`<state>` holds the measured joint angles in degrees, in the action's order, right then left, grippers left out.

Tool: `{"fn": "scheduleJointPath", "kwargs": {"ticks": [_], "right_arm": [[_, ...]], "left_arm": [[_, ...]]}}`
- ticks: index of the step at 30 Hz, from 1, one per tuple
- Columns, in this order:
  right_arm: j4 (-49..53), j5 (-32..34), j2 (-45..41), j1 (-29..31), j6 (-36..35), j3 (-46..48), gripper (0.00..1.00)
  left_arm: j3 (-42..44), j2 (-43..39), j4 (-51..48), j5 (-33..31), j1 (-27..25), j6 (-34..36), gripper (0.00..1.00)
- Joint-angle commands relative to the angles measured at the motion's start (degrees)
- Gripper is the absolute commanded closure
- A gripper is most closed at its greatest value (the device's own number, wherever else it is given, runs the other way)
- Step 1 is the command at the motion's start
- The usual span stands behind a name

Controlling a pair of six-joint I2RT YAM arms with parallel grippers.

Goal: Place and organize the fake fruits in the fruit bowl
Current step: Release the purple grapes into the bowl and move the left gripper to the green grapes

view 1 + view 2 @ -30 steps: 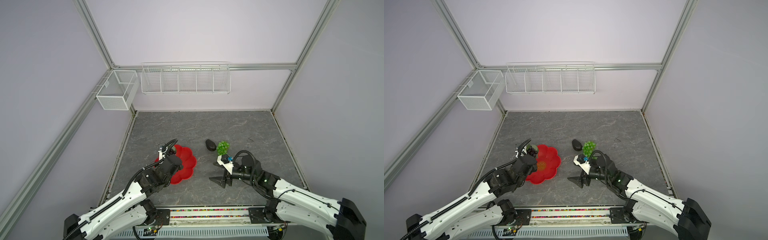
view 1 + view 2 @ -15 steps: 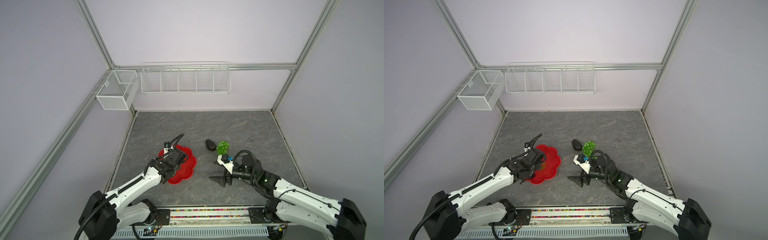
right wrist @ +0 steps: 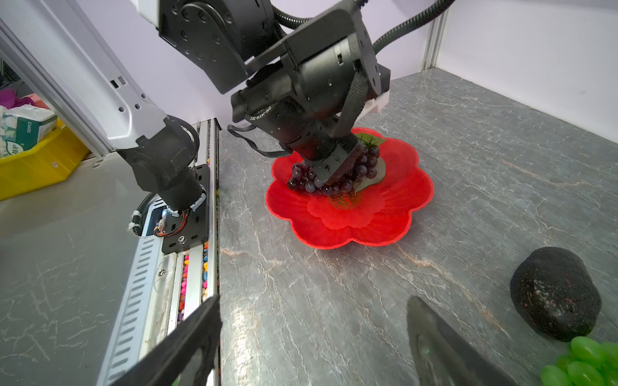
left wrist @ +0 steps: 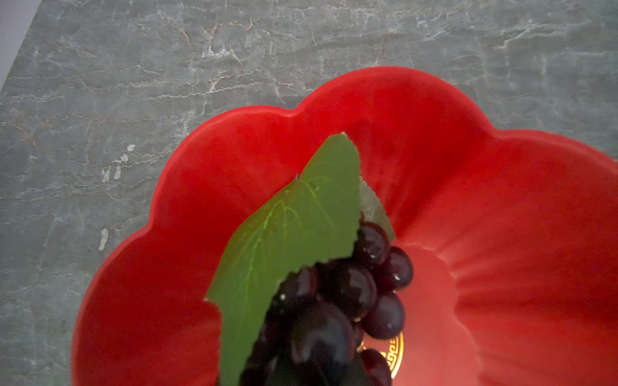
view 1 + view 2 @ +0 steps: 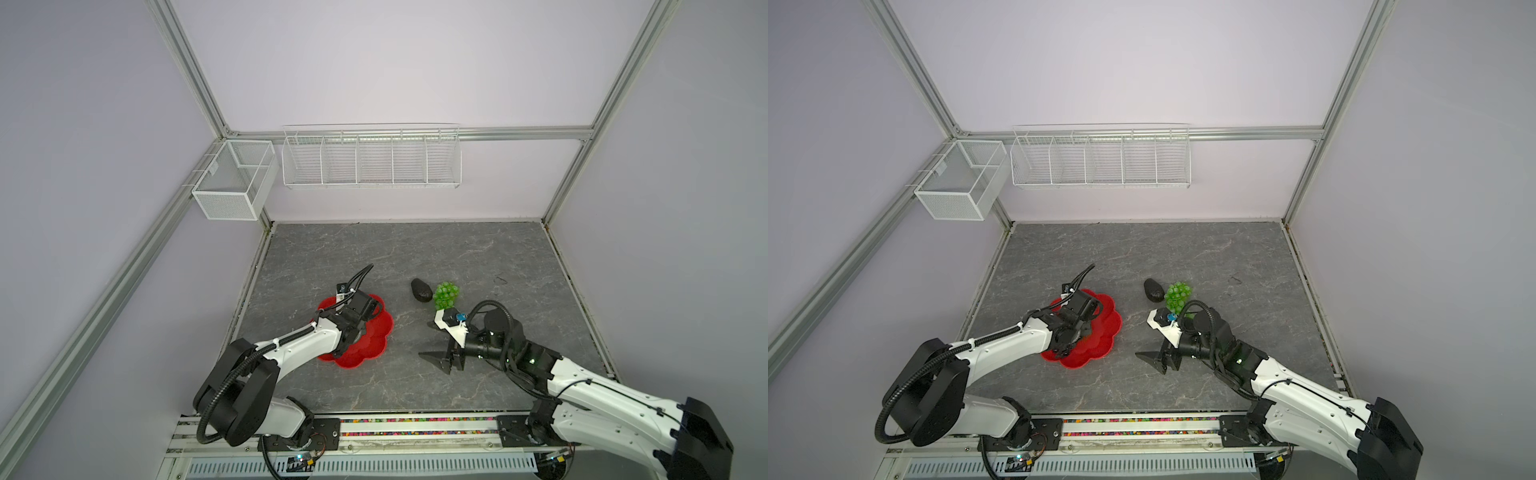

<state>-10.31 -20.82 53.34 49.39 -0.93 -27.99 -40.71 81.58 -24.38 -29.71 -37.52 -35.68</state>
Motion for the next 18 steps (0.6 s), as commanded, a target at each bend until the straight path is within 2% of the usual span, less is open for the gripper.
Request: {"fn": "scheduleJointPath", "kwargs": {"ticks": [1,3,6,12,14,18], "right_arm": [[0.79,-0.10,-0.95,0.27,-1.36,-1.18,0.12],[0.81,-0.03,-0.91,0.29,-1.44,-1.19,0.12],[1.07,0.07,-0.87,0.31,-1.44,-1.37,0.12],[1.06,1.22,-0.51,0.33,-1.29,-1.37,0.12],[1.70,4.23,-0.18,0.29,-0.80,-1.70,0.12],[4.94,15.97,2.53,-0.66,1.82,-3.61,0.12]], "left_arm": [[-1.66,-0.76,1.79,-0.71,0.25,0.34,0.66],[-1.91,-2.08,1.26,-0.15,0.25,1.02,0.56],[-2.98,-3.94,-1.12,0.60,0.25,1.64,0.48],[-3.21,-7.85,-1.99,3.32,0.25,2.62,0.41],[-3.48,-9.52,-1.30,5.31,0.10,3.81,0.40],[-5.09,-11.26,3.71,9.59,-1.98,6.60,0.37]]}}
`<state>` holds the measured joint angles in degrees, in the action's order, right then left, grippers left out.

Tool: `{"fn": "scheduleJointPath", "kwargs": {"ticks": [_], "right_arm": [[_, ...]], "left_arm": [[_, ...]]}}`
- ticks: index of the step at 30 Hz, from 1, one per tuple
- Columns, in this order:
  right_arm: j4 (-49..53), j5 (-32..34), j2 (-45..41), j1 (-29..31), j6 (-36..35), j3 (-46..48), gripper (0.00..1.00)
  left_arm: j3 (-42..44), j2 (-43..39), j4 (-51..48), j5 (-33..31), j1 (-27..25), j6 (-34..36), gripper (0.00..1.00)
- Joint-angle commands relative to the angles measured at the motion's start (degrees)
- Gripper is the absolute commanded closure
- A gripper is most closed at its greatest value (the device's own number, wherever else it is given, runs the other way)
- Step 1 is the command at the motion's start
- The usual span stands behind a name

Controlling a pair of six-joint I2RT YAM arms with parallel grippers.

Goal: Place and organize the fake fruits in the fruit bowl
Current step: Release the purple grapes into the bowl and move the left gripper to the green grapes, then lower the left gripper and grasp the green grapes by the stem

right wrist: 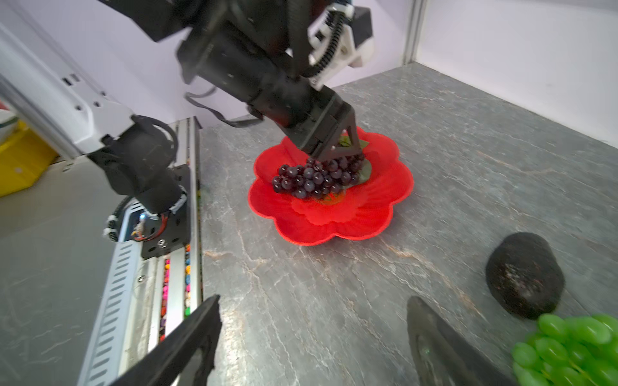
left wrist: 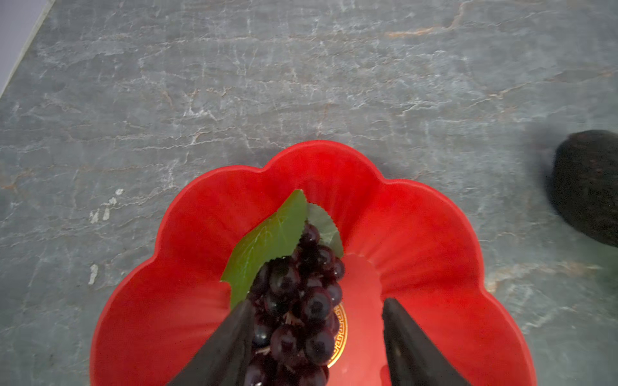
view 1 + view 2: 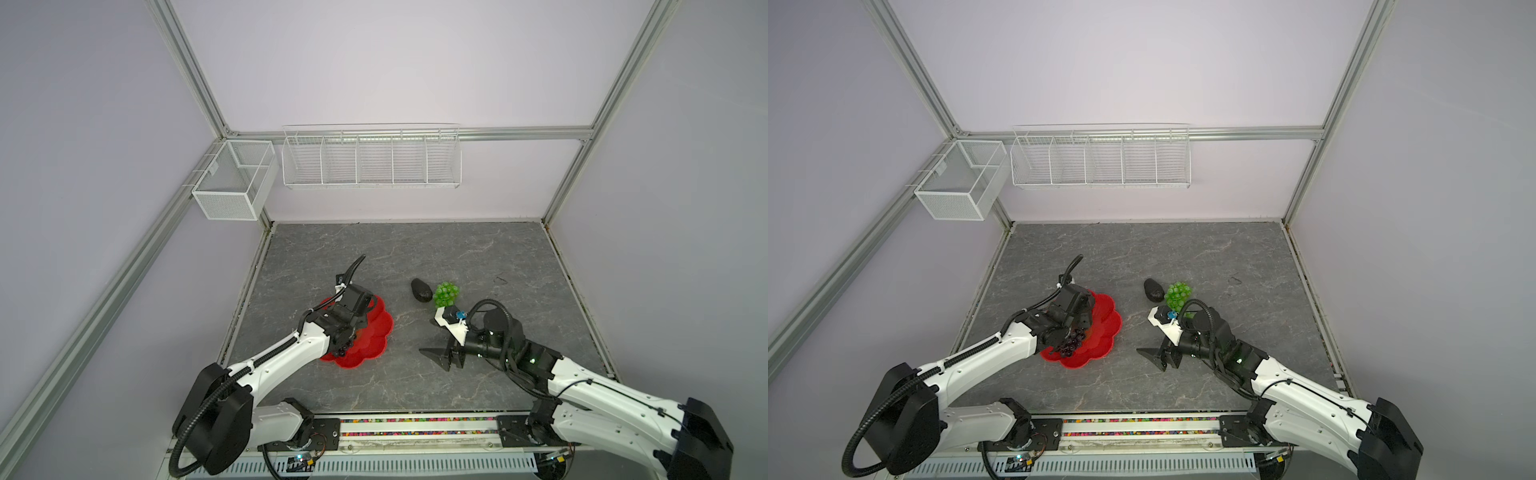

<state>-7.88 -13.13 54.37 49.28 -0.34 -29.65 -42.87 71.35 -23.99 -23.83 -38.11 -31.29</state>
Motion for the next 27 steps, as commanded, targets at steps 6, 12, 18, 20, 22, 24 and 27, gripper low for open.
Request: {"fn": "scheduleJointPath", "kwargs": {"ticks": [6,12,18,20,22,24,27], "right_arm": [[4.50,10.17,3.86,-6.45,7.07,-2.63,0.12],[6.75,9.71,-2.64,-16.77,12.97,0.58,0.11],[8.93,12.54,-12.62,-25.29,17.32,4.90,0.11],[9.44,12.27,-14.46,-26.71,17.72,5.54,0.11],[10.02,12.09,-15.95,-27.64,17.90,5.83,0.11],[10.13,11.50,-16.60,-28.12,17.96,5.92,0.11],[10.50,10.92,-16.42,-28.25,17.74,5.66,0.11]], "left_arm": [[-19.17,14.50,4.05,10.19,-6.68,5.53,0.35],[-42.26,36.00,-2.02,20.21,-9.00,8.81,0.28],[-69.20,54.56,-19.87,17.20,-12.25,11.02,0.27],[-74.06,58.16,-22.72,16.41,-12.71,10.29,0.26],[-77.14,60.55,-24.08,16.02,-13.02,9.99,0.26],[-80.78,63.12,-26.49,16.19,-13.39,10.17,0.27],[-86.57,67.22,-31.53,15.57,-13.92,10.22,0.27]]}}
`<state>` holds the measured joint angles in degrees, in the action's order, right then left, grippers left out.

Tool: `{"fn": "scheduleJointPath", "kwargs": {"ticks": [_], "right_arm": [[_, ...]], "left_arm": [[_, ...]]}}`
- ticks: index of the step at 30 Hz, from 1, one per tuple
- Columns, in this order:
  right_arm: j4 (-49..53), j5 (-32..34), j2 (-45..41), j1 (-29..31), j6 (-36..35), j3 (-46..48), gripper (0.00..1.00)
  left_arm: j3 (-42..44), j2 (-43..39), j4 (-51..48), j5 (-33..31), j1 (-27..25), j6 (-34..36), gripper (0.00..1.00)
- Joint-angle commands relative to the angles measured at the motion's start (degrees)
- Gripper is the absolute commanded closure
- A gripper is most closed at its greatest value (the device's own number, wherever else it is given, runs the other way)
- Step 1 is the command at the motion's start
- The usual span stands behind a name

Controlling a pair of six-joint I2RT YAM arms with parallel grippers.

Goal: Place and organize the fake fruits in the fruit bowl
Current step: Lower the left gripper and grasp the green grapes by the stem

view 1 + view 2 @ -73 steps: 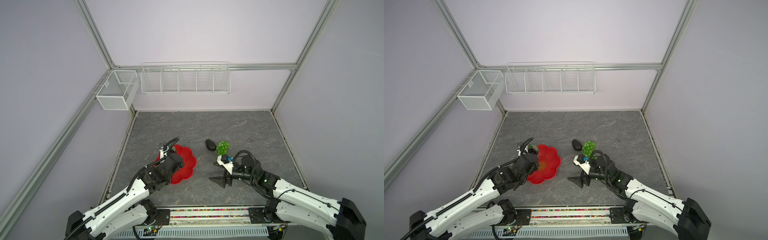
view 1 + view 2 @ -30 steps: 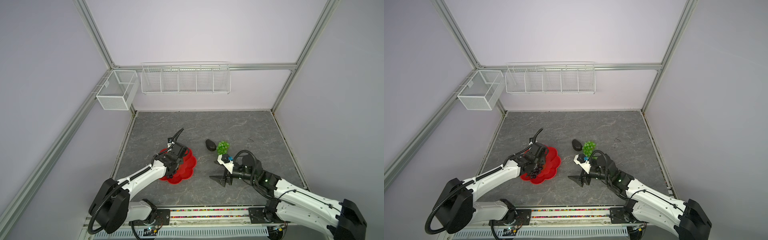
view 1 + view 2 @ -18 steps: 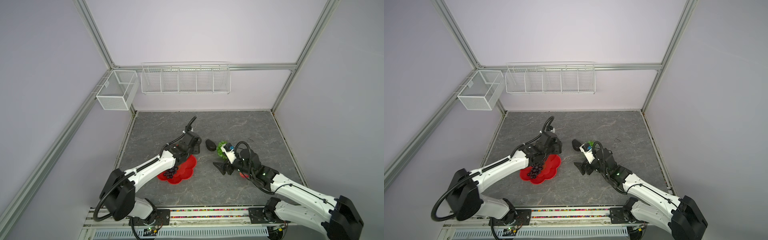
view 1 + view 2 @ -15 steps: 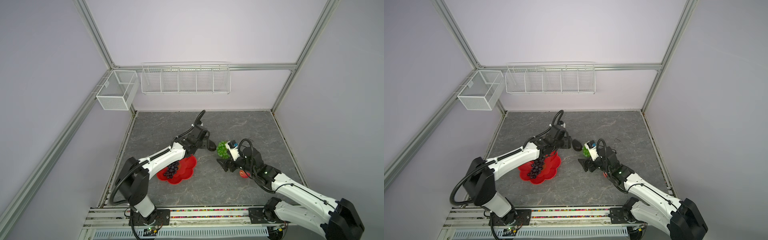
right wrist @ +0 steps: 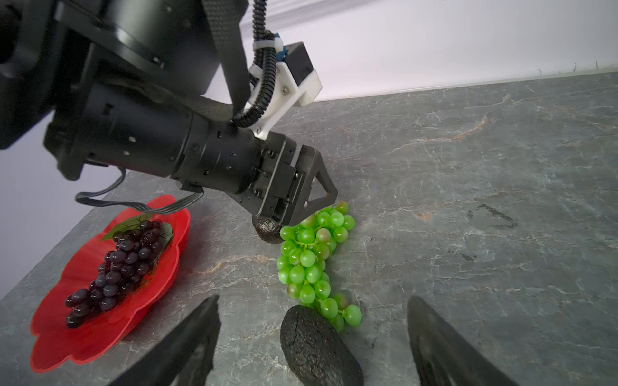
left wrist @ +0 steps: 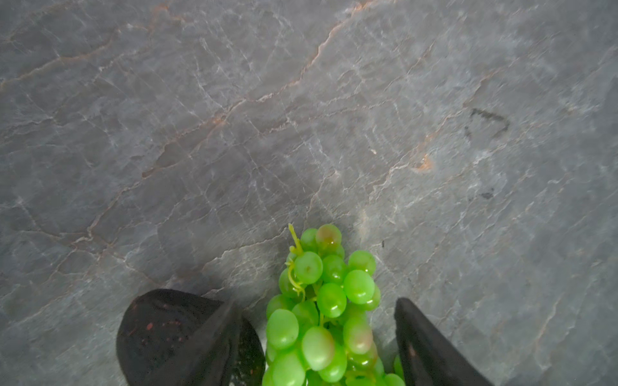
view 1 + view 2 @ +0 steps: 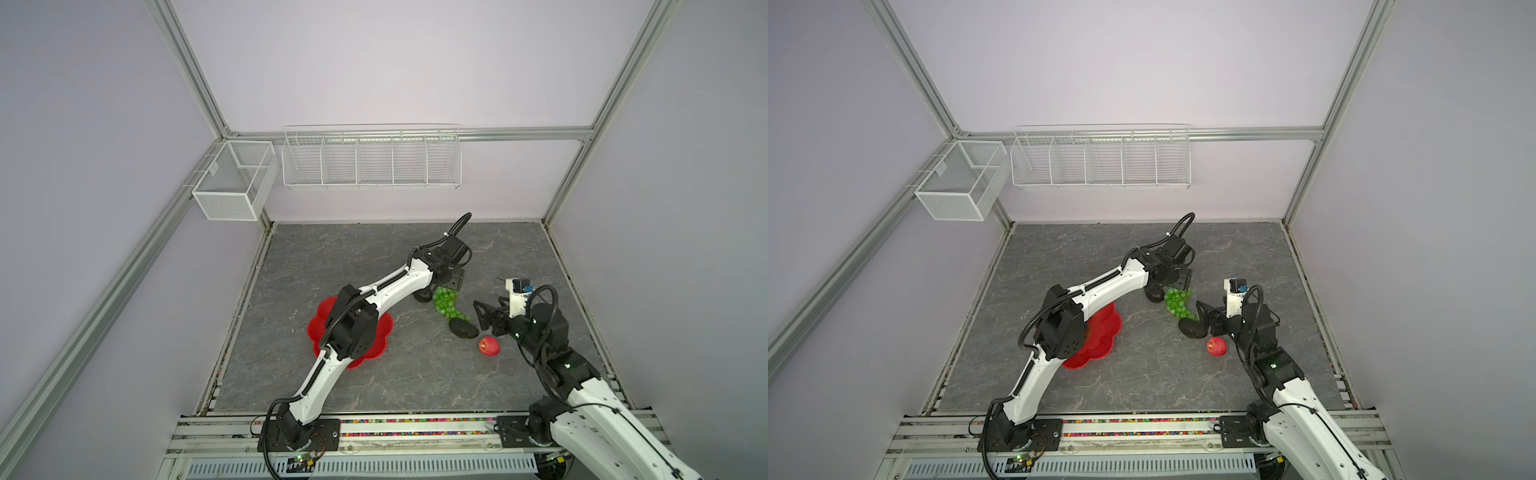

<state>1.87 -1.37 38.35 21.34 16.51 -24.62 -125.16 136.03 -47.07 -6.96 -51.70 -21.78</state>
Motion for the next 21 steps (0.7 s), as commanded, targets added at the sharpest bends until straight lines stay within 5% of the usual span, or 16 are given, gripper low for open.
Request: {"fn": "scheduleJointPath", "kwargs": {"ticks": [1,13,21], "right_arm": [[0.77,-0.96,-0.39,-0.31,0.78,0.55,0.11],[0.29,-1.39,0.04,-0.36,0.61,0.54,0.11],[-0.15,-1.32,-0.23,-0.41,0.61,0.71,0.11]], "left_arm": [[-5.43,3.49,-9.47,-1.53,-0.56,0.84,0.26],[-5.74,7.66,-8.10,0.63,-1.73,0.95,0.17],[-7.61,11.08,-9.82,1.29,-1.91,0.43,0.29]]}}
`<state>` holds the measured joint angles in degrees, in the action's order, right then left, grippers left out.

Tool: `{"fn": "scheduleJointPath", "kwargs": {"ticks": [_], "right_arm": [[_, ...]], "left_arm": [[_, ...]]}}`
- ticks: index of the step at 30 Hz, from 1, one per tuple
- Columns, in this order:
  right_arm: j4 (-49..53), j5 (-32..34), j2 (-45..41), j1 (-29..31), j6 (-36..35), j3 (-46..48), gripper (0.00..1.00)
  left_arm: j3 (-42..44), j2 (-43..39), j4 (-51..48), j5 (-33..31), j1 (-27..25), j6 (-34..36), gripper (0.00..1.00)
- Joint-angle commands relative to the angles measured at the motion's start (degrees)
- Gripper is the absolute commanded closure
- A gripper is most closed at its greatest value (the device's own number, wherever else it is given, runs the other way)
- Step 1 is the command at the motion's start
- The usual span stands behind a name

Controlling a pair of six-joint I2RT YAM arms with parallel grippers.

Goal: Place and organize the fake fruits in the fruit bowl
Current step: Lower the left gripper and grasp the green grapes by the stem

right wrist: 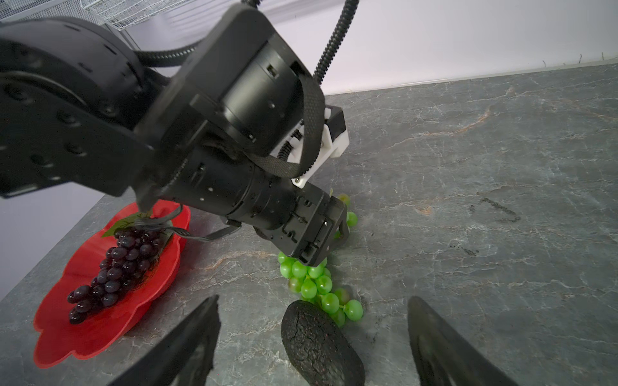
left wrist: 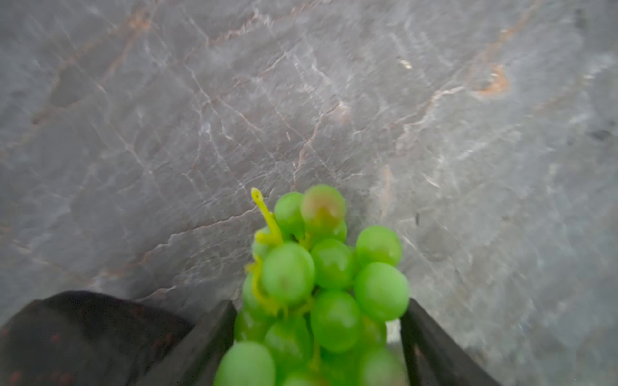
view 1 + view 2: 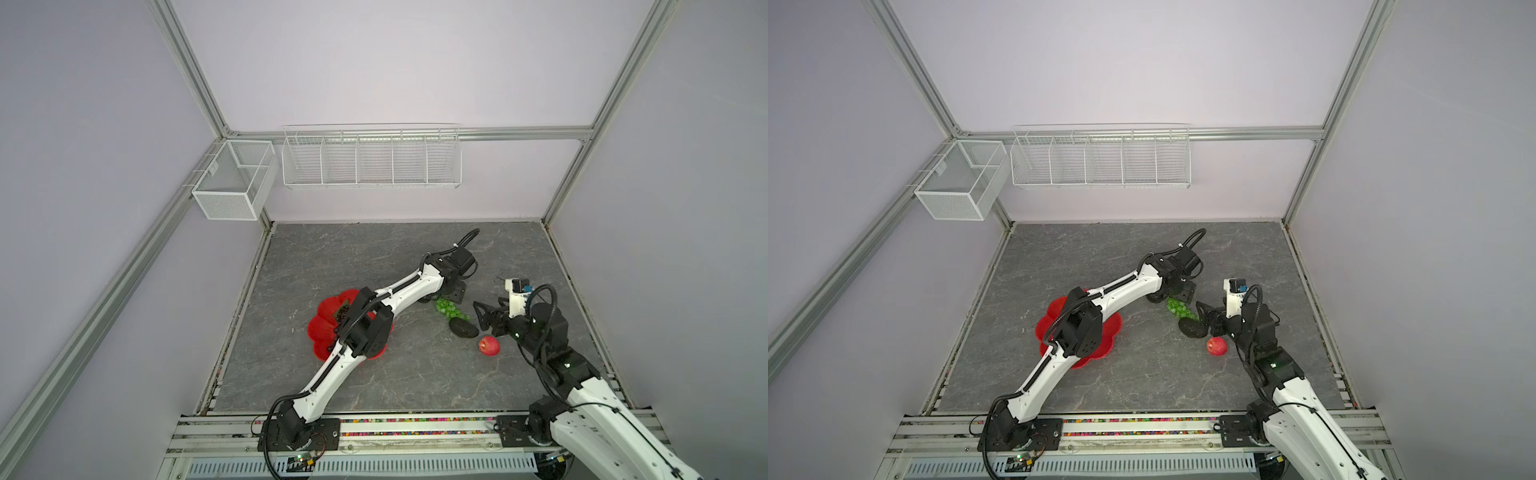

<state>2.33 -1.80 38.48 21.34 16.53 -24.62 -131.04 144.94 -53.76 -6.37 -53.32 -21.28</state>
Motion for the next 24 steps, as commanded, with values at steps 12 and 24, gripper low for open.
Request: {"fn": "scheduleJointPath", "kwargs": {"ticks": [12,24], "right_arm": [[-1.09,-0.87,-0.75,-0.42,0.49,1.02,0.11],[-1.53,-1.54,-0.69,-0.49,0.26,1.17,0.11]], "left_arm": [[-2.66,1.96,-2.22,1.68,-0.38,-0.41,0.75],[6.65,-8.86,7.00,-0.83,-0.38,0.71,0.86]]}}
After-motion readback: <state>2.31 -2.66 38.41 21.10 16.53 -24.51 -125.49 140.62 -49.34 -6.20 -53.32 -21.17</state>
